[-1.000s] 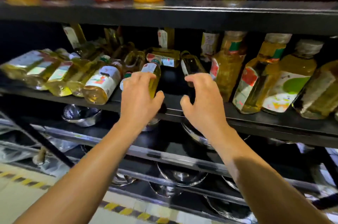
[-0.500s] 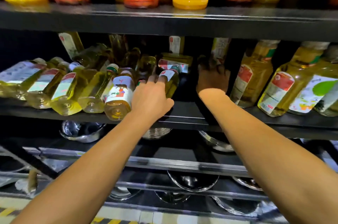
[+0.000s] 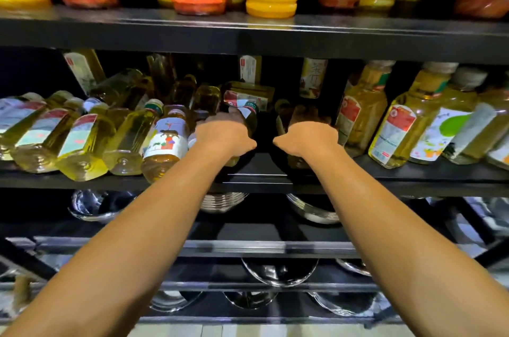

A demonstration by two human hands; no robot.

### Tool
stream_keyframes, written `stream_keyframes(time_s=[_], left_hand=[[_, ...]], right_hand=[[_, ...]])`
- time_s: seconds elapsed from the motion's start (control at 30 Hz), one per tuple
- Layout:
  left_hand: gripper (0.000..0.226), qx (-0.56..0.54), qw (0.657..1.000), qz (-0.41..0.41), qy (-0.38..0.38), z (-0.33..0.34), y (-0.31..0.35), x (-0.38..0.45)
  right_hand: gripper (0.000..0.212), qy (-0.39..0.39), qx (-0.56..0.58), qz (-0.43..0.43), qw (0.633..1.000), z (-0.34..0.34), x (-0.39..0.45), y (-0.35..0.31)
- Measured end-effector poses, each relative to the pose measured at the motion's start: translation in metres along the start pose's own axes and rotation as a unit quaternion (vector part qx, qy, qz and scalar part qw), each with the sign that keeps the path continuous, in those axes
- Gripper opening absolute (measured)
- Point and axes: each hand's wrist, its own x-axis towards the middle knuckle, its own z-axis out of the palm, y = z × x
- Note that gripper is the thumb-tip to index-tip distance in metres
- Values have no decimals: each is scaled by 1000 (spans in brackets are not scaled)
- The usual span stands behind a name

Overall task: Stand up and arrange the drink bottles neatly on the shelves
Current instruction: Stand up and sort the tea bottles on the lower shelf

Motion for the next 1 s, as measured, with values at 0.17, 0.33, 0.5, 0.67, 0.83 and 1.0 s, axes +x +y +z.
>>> stream_keyframes(time_s=[0.17,0.33,0.5,0.67,0.83,1.0], left_hand=[[68,-65,994,38,81,18,-10,-3],[66,-310,930,49,194,29,-16,-19],[93,-461,838,138,257,50,-12,-36],[106,-470,830,160,255,64,-6,-49],[103,-484,832,169,209,79,9,-50],[104,-374,899,104,202,58,27,-32]], right_hand=[[54,-2,89,-18,996,-8,-11,5],[38,200,365,-62,907,20,-35,6],[41,284,525,-129,792,49,-51,6],[61,243,580,-169,759,55,-56,26],[39,268,392,-124,871,46,-51,34],[47,342,295,-23,892,40,-51,32]])
